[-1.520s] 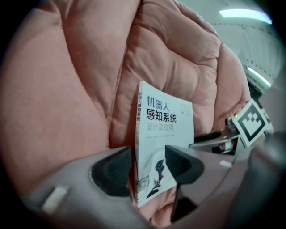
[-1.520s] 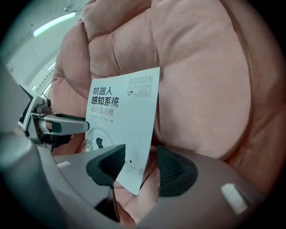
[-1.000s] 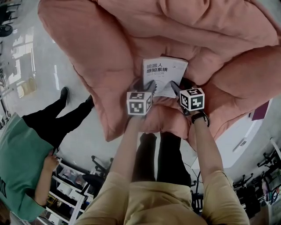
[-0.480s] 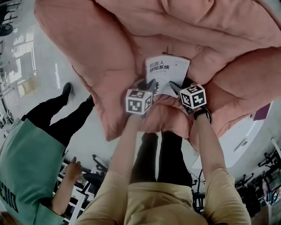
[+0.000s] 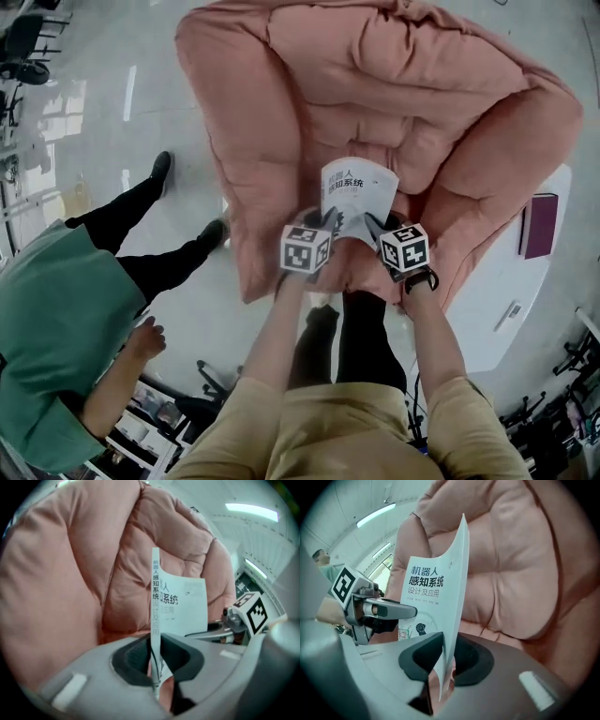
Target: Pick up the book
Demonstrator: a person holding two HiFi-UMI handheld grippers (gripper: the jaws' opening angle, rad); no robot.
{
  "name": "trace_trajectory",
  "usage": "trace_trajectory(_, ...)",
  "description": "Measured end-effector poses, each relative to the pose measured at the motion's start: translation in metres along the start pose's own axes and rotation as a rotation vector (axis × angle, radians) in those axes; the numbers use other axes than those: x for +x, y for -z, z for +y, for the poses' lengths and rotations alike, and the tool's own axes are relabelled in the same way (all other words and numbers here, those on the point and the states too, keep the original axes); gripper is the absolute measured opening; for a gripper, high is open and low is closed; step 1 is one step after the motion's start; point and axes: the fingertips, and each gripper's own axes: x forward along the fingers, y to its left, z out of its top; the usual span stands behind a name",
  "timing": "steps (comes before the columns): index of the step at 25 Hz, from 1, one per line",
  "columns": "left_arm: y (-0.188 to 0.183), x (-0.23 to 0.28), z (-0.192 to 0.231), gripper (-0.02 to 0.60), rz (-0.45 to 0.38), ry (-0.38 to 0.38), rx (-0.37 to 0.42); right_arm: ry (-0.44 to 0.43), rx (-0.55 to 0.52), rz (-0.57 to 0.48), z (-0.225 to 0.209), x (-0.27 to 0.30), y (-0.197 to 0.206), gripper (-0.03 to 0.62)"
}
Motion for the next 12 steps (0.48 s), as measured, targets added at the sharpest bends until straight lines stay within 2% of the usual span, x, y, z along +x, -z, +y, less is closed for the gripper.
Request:
trace_trajectory(3, -0.011, -0.044, -0.028, 0.048, -0.076, 0.003, 0.026, 0.065, -0.058, -0.063, 0.031, -0.044, -0.012, 0.071)
trace_trajectory(6, -0.024, -0.108, -0.060, 0.048, -0.147, 0.007, 0.041, 0.127, -0.101, -0.128, 0.081, -0.098, -0.027, 0.068)
trace_trajectory(12, -0.082, -0.235, -0.121, 0.048, -0.330, 0.029, 0.149, 0.234, -0.178, -0.307, 0.174, -0.206, -0.086, 0.067)
